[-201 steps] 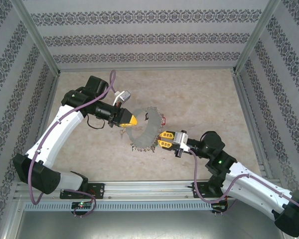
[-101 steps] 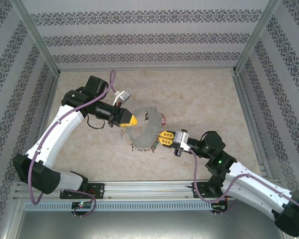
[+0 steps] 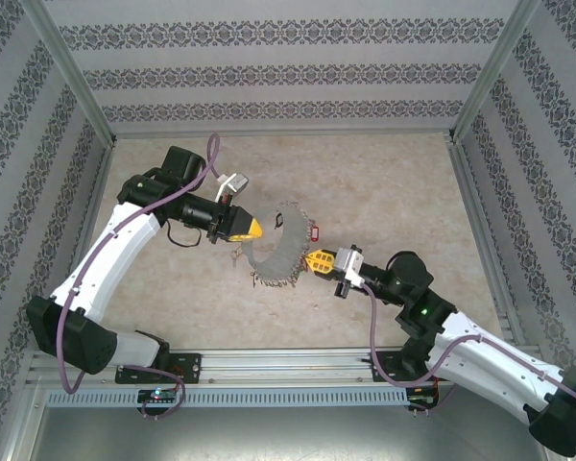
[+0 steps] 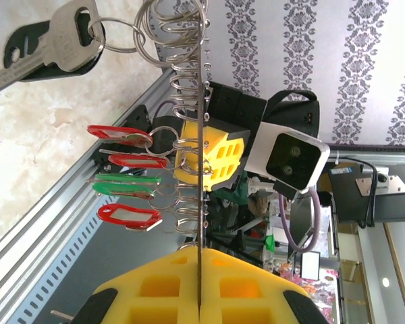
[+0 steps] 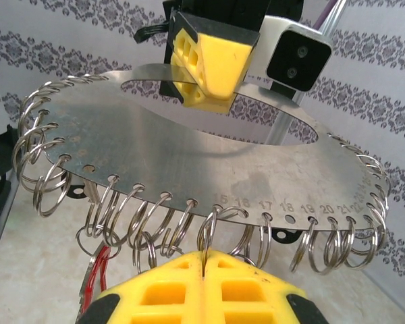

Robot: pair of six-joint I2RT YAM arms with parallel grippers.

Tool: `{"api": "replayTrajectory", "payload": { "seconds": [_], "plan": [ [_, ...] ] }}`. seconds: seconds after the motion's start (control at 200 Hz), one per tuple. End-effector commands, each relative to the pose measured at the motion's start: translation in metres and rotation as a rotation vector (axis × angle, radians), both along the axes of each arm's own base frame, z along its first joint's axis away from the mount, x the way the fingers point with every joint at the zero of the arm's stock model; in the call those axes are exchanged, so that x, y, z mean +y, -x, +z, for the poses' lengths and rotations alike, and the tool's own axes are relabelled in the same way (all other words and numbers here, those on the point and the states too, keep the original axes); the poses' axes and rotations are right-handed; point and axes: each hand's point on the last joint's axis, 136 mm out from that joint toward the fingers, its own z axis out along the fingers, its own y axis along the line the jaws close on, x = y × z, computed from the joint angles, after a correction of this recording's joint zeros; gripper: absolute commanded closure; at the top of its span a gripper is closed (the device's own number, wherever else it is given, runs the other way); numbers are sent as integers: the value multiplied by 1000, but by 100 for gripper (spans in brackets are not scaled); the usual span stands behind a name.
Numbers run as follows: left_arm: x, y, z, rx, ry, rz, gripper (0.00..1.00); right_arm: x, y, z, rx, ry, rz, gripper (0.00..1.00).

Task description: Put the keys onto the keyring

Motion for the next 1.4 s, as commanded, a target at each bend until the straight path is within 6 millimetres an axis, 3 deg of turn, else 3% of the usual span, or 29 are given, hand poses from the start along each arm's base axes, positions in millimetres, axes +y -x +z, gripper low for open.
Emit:
{"api": "replayTrajectory", "payload": {
  "seconds": [0.0, 0.405, 0.62, 0.874, 1.079, 1.274, 1.394],
  "plan": [
    [1, -4, 5, -38, 19, 21, 100, 2, -1, 20, -36, -28, -9, 100],
    [3, -15, -35, 1, -42, 88, 100, 0, -14, 18, -2, 0, -75, 100],
    [17, -25, -57, 28, -69, 145, 100, -1, -19, 13, 4, 29, -91, 100],
    [16, -37, -75, 27, -54, 171, 96, 16, -27, 6, 46, 76, -43, 100],
    [14, -35, -76, 7, -12, 184, 100, 28, -33, -2, 70, 111, -14, 100],
    [13, -28, -63, -19, 49, 166, 100, 30, -34, -13, 96, 127, -10, 100],
    [13, -25, -52, -40, 69, 151, 100, 27, -34, -20, 107, 133, -33, 94]
  ]
}}
